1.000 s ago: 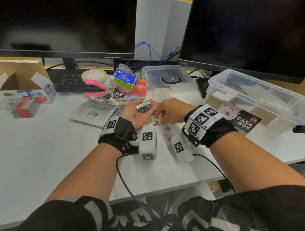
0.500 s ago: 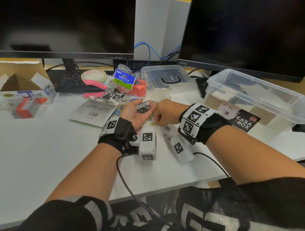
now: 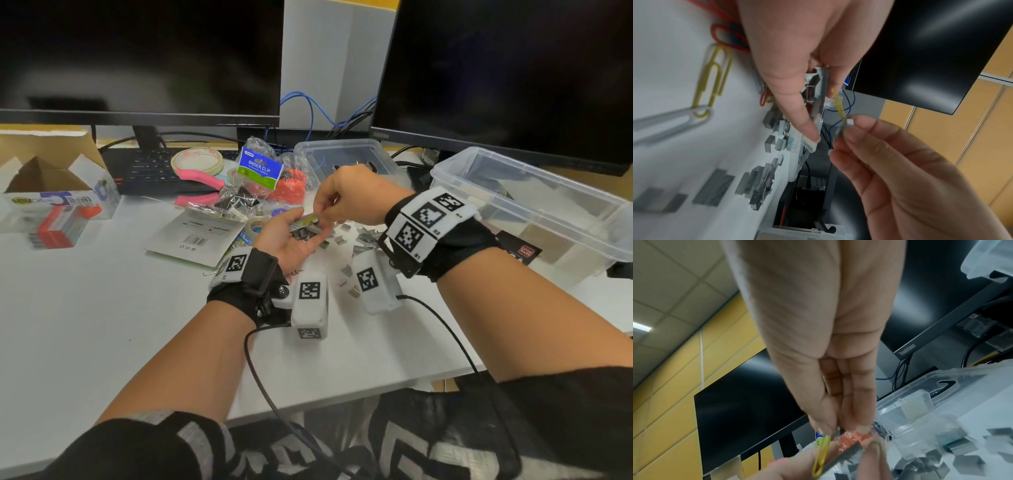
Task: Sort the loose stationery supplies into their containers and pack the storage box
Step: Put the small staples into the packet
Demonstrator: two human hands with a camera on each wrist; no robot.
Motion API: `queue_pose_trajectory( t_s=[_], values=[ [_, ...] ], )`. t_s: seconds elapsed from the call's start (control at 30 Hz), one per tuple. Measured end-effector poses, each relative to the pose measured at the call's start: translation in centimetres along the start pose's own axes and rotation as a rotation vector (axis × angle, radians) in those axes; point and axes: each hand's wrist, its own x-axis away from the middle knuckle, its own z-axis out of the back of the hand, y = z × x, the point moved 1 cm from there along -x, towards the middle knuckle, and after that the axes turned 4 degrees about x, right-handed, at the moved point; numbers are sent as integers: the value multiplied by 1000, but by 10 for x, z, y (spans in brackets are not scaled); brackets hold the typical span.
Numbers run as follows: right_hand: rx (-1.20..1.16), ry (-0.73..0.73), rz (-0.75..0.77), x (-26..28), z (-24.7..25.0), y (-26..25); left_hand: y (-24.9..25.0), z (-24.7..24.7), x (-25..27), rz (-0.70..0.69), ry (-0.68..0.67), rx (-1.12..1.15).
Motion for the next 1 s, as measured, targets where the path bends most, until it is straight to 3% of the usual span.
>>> queue_pose_trajectory(
  t_s=[0.27, 0.43, 0.73, 1.0],
  values=[
    [-9, -9, -20, -3, -4, 2, 2, 0, 1, -37, 34, 4],
    [74, 64, -37, -6, -8, 0, 1, -3, 4, -42, 28, -7],
    [161, 43, 71, -8, -24, -8, -2, -4, 6, -43, 10, -120],
    [301, 22, 122, -9, -33, -13, 0, 3, -1, -12, 38, -89]
  ],
)
